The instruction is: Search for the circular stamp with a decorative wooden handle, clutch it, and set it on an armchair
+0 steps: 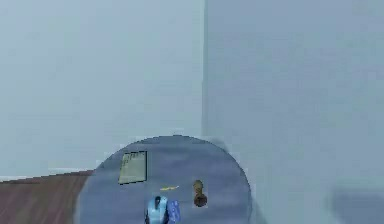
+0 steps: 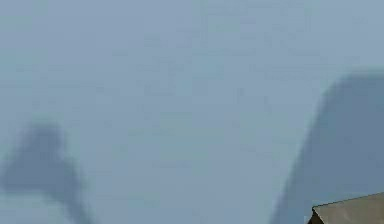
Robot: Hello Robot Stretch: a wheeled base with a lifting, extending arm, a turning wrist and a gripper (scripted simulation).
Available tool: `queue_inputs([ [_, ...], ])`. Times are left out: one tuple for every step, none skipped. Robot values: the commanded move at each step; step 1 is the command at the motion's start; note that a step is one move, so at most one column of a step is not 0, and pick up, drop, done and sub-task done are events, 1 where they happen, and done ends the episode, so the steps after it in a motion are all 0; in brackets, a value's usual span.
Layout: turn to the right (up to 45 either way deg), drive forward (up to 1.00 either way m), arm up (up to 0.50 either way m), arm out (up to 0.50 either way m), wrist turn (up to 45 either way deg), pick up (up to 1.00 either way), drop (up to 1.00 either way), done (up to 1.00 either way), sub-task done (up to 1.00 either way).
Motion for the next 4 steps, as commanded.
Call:
queue_inputs([
  [-45.0,0.00,0.00,0.00,0.0,0.00,0.00,0.00,0.00],
  [-36.0,0.00,0.00,0.00,0.0,0.00,0.00,0.00,0.00],
  [0.0,0.00,0.50,0.00,0.0,0.00,0.00,0.00,0.00],
  [0.0,0.00,0.38,0.00,0.0,0.00,0.00,0.00,0.00],
])
